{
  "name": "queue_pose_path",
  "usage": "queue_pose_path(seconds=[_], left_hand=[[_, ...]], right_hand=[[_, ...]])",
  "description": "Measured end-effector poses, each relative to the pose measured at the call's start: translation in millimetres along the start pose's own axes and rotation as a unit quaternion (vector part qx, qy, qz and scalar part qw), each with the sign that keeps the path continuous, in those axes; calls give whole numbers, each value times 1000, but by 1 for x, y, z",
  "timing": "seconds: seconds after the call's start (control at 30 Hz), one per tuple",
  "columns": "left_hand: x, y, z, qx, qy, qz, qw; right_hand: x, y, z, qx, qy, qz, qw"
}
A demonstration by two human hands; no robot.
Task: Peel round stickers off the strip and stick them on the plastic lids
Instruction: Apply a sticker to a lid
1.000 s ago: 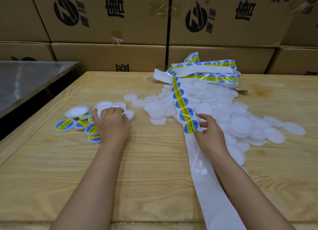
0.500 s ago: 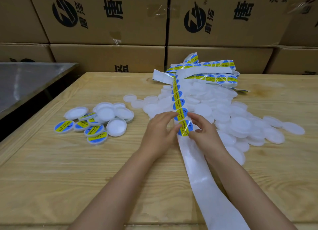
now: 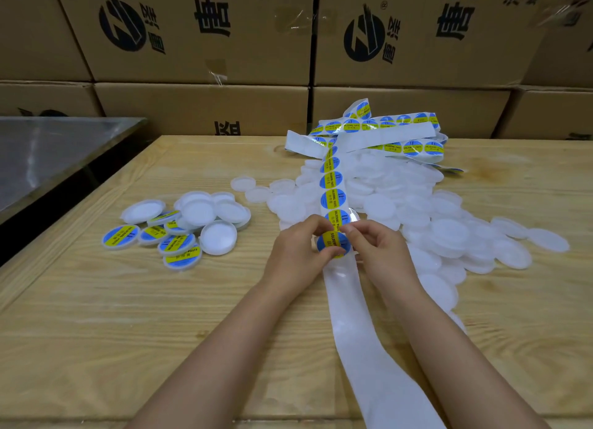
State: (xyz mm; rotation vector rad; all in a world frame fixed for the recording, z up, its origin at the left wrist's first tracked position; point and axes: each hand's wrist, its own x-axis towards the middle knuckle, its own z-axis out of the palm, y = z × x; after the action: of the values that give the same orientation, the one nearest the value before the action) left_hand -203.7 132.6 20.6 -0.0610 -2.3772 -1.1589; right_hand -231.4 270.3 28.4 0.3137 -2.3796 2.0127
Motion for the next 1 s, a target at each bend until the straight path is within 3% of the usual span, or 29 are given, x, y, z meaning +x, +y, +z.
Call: queue_pose_path(seconds=[0.27, 0.47, 0.63, 0.8, 0.9, 1.0], left_hand=[[0, 2, 1, -67, 19, 16, 997], [3, 4, -2, -196, 40, -43, 979], [8, 4, -10, -377, 45, -134, 915], [11, 5, -12, -527, 34, -212, 822], [10, 3, -10, -537, 23, -226, 812], [10, 2, -9, -532, 1, -223, 817]], right_hand=[[4, 4, -3, -28, 71, 4, 997], [6, 7, -6, -57, 85, 13, 995], [7, 5, -9, -57, 95, 35, 993], [1, 4, -4, -212, 57, -65, 974], [-3, -4, 0, -187, 62, -125, 972], [-5, -10, 2, -61, 57, -117, 990]])
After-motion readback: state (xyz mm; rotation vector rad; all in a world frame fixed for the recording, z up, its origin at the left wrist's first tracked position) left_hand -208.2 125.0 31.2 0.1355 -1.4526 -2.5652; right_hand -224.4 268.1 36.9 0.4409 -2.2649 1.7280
